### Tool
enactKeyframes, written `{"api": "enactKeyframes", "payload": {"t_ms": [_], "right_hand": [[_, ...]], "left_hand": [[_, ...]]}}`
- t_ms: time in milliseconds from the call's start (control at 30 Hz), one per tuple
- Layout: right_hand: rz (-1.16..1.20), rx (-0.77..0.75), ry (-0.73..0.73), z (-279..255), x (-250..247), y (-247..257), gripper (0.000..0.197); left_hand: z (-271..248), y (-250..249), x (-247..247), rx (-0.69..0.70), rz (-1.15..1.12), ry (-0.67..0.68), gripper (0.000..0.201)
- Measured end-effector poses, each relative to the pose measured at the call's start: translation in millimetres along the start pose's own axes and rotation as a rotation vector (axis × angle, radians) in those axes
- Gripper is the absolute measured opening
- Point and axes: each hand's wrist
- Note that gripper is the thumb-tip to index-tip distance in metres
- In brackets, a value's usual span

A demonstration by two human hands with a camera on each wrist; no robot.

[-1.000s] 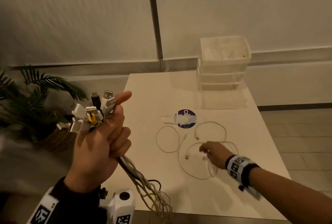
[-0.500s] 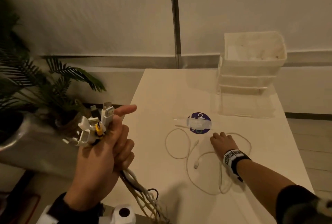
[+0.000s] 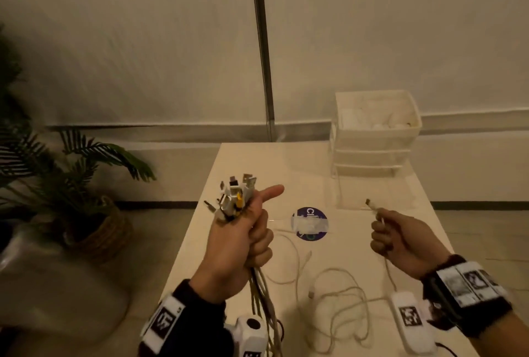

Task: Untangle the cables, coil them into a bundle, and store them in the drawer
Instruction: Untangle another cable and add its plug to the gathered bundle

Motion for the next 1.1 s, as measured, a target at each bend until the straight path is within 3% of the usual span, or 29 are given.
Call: {"api": "enactKeyframes", "payload": {"t_ms": [133, 300, 400, 567, 800, 967, 1100], "right_hand": [[0.103, -0.303, 0.208, -83.0, 85.8, 8.3, 0.012], [-0.36, -0.744, 0.176, -133.8, 149.4, -11.4, 0.015], [-0.41, -0.858, 0.151, -136.1, 160.9, -29.7, 0.018], [-0.66, -1.015, 0.106, -137.4, 165.0, -50.6, 0.018], [-0.933, -1.015, 0.162, -139.3, 160.3, -59.9, 0.016], [-1.047, -0.976, 0.267, -155.0, 152.4, -65.6, 0.02], [-1.043, -0.699, 0.398, -161.2, 126.7, -67.9, 0.014]], "left_hand": [[4.0, -3.9, 8.8, -0.071, -0.034, 0.138, 0.04], [-1.2, -5.5, 8.9, -0.08, -0.071, 0.348, 0.045], [-7.5, -3.8, 5.1, -0.064, -0.052, 0.439, 0.05], [-15.9, -1.9, -4.0, -0.029, -0.053, 0.478, 0.059], [-26.5, -3.8, -6.5, 0.034, 0.031, 0.264, 0.036], [-21.9, -10.3, -18.9, 0.112, -0.004, 0.054, 0.048], [-19.5, -24.7, -33.2, 0.19, -0.177, 0.038, 0.051]]}}
Point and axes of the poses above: each hand's wrist, its own z-axis towards the middle knuckle, its own x-axis out of the palm, y = z × x, and after that the axes turned 12 degrees about -x, right-handed
